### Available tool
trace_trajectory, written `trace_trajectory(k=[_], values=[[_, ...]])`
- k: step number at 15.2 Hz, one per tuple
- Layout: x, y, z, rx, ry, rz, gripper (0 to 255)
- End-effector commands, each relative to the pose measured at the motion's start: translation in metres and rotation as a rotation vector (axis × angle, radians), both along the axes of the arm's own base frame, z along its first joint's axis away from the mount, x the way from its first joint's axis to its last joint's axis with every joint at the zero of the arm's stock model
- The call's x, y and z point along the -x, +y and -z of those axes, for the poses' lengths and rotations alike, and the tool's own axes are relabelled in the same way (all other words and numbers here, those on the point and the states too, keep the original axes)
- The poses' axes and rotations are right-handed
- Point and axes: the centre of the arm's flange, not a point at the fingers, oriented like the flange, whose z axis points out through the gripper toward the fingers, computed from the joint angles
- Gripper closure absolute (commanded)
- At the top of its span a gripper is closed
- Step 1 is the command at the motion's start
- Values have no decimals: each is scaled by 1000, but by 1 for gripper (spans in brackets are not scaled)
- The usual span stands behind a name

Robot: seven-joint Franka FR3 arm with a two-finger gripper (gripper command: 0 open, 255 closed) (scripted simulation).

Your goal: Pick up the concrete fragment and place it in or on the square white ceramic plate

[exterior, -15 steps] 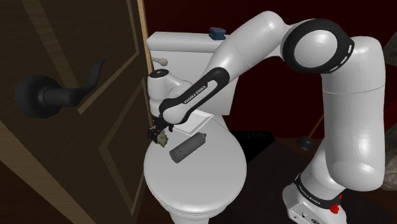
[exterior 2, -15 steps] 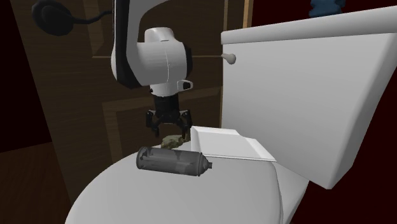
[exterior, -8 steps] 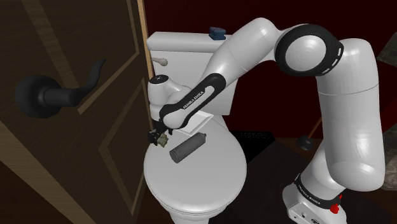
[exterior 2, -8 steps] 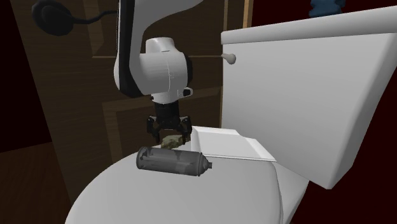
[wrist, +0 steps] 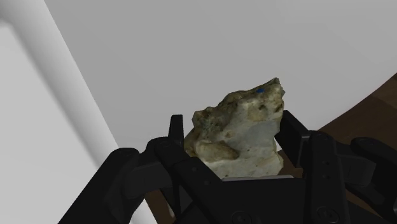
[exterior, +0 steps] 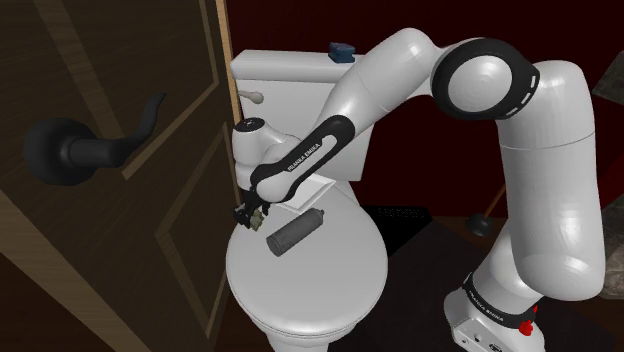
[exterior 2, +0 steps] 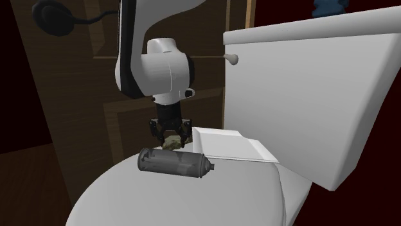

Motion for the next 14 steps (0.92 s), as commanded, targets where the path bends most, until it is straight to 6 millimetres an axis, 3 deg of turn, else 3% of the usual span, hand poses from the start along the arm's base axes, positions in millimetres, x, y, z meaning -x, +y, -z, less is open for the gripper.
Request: trace_trajectory(k=[1,6,14], values=[[0,0,0,0,0,0,255],[0,0,0,0,0,0,255],[0,0,-42,0,0,0,255]])
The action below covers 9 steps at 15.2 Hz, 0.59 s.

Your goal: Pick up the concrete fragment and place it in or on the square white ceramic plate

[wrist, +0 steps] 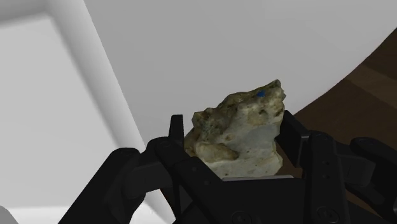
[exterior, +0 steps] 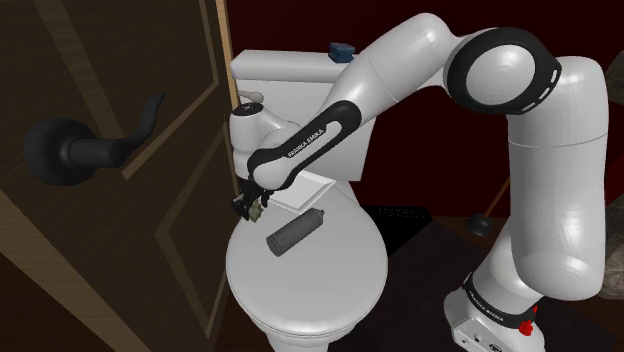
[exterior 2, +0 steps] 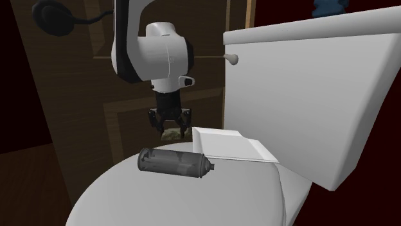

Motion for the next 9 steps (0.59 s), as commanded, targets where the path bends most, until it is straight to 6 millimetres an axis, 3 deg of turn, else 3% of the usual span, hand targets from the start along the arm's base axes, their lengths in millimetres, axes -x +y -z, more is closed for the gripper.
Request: trace_trajectory(k=[1,9], values=[[0,0,-11,0,0,0,255],[0,0,-53,0,0,0,255]])
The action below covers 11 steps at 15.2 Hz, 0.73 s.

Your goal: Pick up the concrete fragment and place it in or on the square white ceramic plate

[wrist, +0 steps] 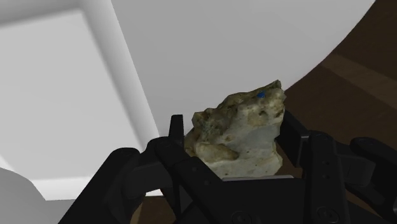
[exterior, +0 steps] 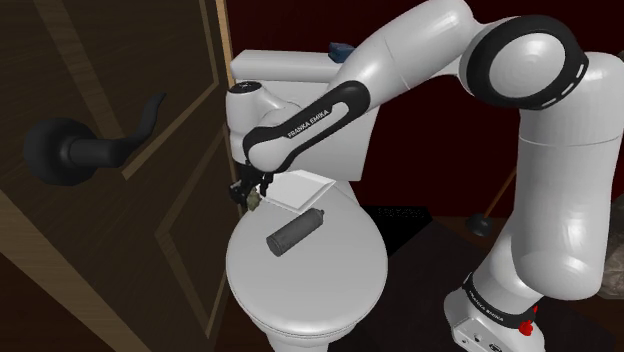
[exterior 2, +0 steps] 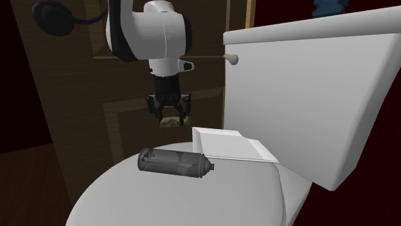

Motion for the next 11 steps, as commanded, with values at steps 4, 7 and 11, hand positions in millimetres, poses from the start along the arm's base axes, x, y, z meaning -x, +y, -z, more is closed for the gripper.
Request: trace_trajectory(k=[4,7,11], values=[[-11,-39,-6,0,0,0,255],[-21,-78,-5,0,0,0,255],[-34,-129,-4,0,0,0,255]])
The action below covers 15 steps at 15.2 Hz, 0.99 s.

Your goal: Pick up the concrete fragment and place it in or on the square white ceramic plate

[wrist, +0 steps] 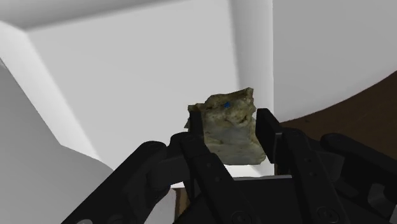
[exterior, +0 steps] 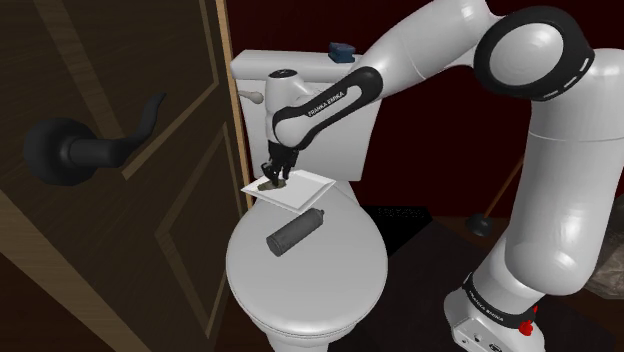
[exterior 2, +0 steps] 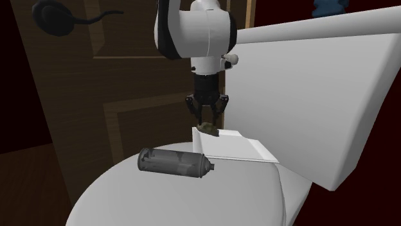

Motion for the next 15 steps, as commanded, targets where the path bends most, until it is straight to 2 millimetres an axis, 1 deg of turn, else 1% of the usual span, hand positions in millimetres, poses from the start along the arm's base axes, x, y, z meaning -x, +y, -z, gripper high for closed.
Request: trace_trajectory(k=[1,3,4,15], values=[[-3,-25,0,0,0,-2,255],[-9,-51,1,0,0,-2,255],[-15,-74,1,0,0,-2,255],[-15,-74,59,0,0,-2,255]])
